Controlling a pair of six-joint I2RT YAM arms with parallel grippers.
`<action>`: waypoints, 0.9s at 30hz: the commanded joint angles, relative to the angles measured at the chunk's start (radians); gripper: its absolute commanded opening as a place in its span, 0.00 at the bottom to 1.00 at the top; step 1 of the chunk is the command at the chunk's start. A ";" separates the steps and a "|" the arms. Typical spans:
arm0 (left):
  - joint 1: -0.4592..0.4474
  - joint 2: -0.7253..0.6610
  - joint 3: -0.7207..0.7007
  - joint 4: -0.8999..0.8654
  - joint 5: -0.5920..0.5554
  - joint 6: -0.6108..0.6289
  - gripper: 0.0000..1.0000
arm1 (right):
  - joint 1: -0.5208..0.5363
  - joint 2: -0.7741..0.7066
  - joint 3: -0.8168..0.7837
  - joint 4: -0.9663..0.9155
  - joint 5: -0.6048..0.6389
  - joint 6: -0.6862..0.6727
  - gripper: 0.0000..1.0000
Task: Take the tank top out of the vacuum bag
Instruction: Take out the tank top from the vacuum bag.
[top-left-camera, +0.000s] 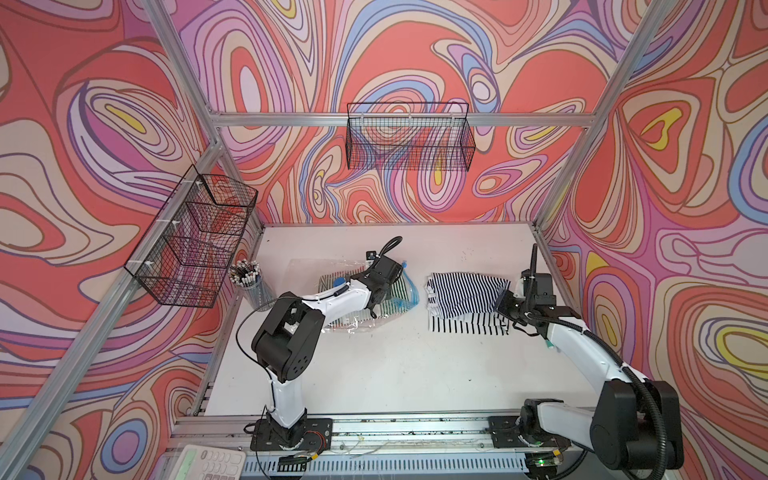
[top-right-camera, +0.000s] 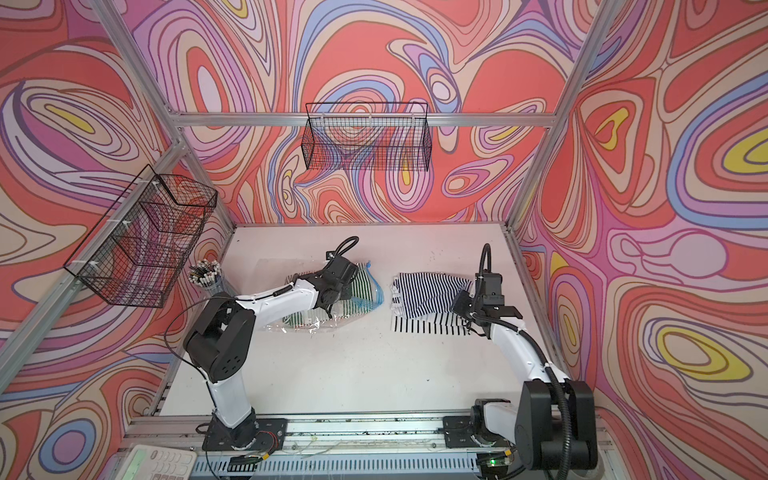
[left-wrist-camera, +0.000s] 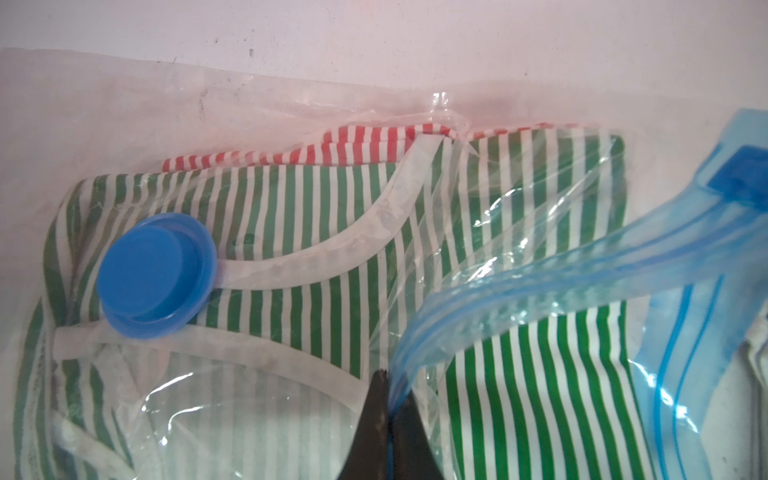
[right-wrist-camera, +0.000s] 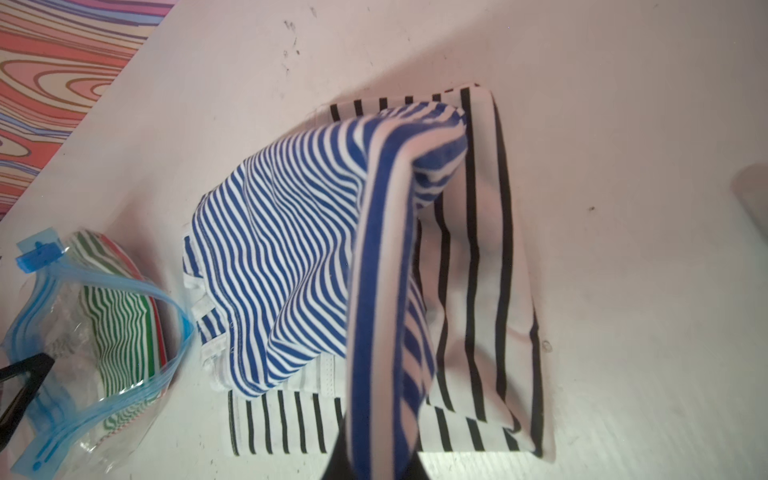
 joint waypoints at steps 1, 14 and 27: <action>0.011 -0.016 -0.012 -0.017 0.006 0.017 0.00 | -0.003 -0.046 0.031 -0.083 -0.075 -0.004 0.00; 0.012 -0.012 0.010 -0.007 0.023 0.033 0.00 | -0.003 -0.131 0.019 -0.217 -0.086 -0.039 0.00; 0.012 -0.015 0.031 -0.010 0.013 0.053 0.00 | -0.003 -0.138 -0.111 -0.163 -0.093 0.005 0.18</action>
